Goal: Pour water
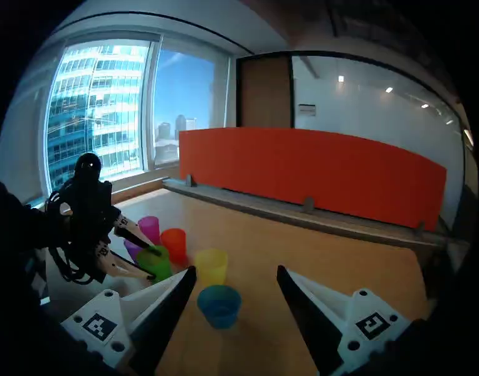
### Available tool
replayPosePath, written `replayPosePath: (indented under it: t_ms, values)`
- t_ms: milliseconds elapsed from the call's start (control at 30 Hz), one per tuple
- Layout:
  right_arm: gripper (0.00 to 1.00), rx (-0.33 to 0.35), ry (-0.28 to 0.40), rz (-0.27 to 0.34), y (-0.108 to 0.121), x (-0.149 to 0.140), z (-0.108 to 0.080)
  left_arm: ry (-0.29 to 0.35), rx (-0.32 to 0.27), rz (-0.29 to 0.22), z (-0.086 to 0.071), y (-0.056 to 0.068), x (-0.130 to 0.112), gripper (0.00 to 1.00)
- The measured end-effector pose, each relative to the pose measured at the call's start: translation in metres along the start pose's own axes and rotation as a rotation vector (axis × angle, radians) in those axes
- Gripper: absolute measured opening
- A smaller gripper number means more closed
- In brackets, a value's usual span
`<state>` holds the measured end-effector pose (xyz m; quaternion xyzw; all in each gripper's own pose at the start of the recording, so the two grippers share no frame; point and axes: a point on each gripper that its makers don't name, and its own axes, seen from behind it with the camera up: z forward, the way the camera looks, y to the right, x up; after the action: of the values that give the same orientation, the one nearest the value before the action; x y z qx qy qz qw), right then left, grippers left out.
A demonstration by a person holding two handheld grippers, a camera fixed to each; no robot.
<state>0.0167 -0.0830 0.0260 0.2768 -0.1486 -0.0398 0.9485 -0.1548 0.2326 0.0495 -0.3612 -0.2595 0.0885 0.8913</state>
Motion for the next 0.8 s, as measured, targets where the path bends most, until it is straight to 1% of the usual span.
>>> replayPosePath:
  t_ms: [267, 567, 800]
  values:
    - [1.0, 0.01, -0.058, -0.022, -0.006, -0.027, 0.012, 0.036, 0.015, 0.016, -0.015, -0.001, 0.011, 0.86]
    - [1.0, 0.025, -0.133, -0.044, -0.014, -0.061, 0.027, 0.091, 0.012, -0.011, -0.028, -0.003, 0.025, 0.86]
    - [1.0, 0.03, -0.182, -0.059, -0.015, -0.083, 0.037, 0.143, 0.024, -0.02, -0.037, -0.008, 0.036, 0.86]
